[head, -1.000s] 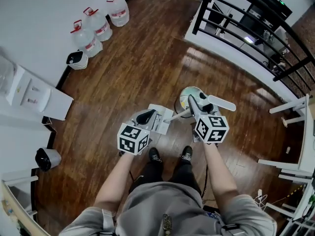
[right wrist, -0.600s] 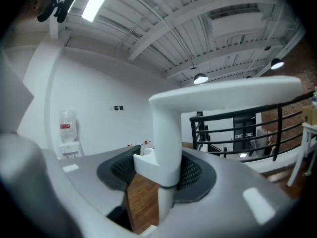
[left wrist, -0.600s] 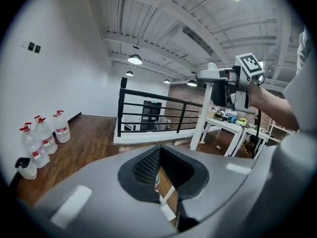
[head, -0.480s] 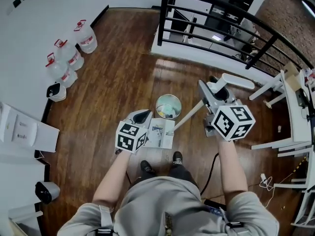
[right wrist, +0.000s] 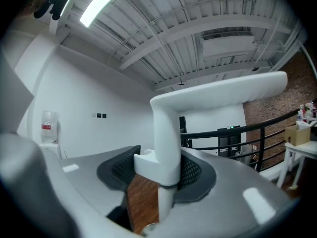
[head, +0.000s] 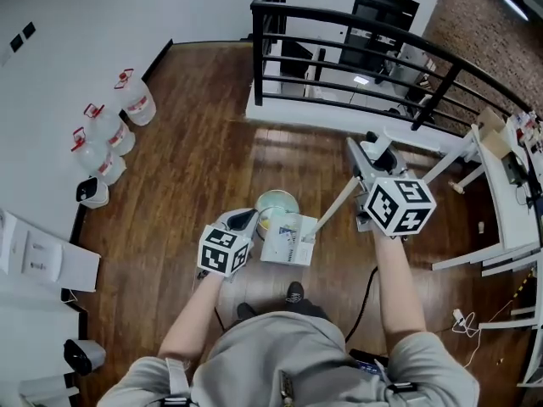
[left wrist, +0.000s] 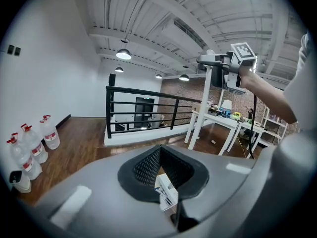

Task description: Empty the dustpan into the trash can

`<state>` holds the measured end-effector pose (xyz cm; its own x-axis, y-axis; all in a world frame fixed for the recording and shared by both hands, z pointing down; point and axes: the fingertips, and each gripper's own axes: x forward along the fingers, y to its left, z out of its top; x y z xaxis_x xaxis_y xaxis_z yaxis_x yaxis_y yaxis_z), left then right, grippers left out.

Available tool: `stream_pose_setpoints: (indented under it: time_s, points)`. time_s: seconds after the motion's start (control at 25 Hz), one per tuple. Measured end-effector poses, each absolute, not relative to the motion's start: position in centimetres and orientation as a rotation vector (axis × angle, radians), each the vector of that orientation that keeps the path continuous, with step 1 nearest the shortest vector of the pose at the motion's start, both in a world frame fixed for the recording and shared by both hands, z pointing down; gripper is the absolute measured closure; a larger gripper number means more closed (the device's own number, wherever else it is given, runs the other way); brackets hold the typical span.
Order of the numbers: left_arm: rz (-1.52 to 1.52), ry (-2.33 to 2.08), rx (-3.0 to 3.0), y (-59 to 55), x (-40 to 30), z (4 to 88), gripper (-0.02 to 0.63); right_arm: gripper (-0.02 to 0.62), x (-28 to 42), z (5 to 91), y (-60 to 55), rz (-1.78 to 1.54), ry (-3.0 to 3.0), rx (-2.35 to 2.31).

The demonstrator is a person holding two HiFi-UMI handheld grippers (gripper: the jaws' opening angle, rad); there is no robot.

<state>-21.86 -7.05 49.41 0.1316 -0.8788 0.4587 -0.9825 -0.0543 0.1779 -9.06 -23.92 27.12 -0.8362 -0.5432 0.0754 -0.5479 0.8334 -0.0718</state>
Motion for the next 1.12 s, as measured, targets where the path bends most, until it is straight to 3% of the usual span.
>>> stream_pose_setpoints:
  time_s: [0.6, 1.12]
  points:
    - [0.326, -1.846, 1.861, -15.7, -19.8, 50.8, 0.600, 0.405, -10.3, 32.4, -36.1, 0.177, -2.878, 0.825]
    - [0.281, -1.795, 1.912, -20.5, -29.8, 51.7, 0.600, 0.405, -23.8, 32.8, -41.0, 0.080, -2.796, 0.903]
